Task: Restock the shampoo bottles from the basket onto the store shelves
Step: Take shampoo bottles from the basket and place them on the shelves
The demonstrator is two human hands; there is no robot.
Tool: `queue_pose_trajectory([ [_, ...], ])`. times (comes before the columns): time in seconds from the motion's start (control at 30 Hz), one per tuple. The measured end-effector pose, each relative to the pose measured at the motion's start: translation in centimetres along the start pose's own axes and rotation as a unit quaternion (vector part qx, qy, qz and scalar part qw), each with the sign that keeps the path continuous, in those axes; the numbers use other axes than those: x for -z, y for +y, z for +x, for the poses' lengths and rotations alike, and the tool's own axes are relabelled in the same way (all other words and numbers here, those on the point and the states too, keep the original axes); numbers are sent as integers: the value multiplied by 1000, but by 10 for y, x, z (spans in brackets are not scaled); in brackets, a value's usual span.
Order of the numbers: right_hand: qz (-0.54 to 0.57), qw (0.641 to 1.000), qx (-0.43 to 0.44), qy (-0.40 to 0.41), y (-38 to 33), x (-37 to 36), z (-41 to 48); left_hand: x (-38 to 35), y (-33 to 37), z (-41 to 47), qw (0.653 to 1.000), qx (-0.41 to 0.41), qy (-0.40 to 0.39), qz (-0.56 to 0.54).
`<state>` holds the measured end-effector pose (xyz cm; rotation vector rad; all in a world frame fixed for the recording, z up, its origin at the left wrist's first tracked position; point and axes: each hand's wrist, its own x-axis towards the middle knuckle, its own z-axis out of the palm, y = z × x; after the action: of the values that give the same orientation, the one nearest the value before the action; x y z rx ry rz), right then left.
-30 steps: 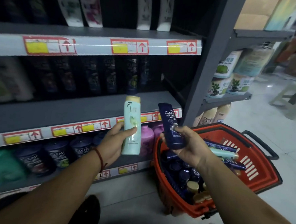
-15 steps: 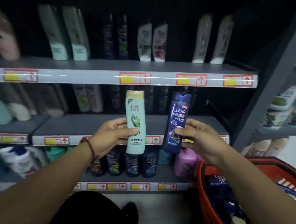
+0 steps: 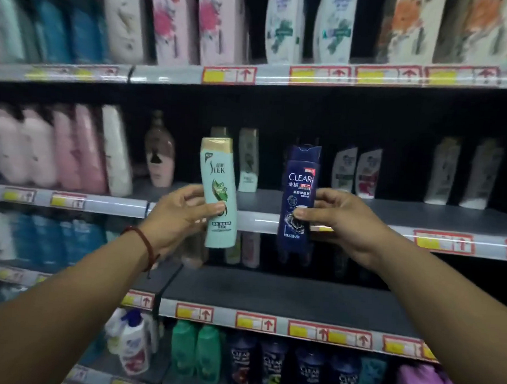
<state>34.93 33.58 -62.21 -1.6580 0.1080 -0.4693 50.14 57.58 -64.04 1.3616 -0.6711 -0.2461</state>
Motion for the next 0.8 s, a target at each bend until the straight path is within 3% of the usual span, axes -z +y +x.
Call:
queue_pose_trajectory([
  [0.33,-53,998,23,30,-17,-65,126,75,16,118,999,-25,31,25],
  [0.57,-68,996,24,48,10,-60,188,86,-20,209,998,-29,28,47],
  [0.8,-68,995,12,65,36,-46,216,86,-65,233,998,-40,49,25],
])
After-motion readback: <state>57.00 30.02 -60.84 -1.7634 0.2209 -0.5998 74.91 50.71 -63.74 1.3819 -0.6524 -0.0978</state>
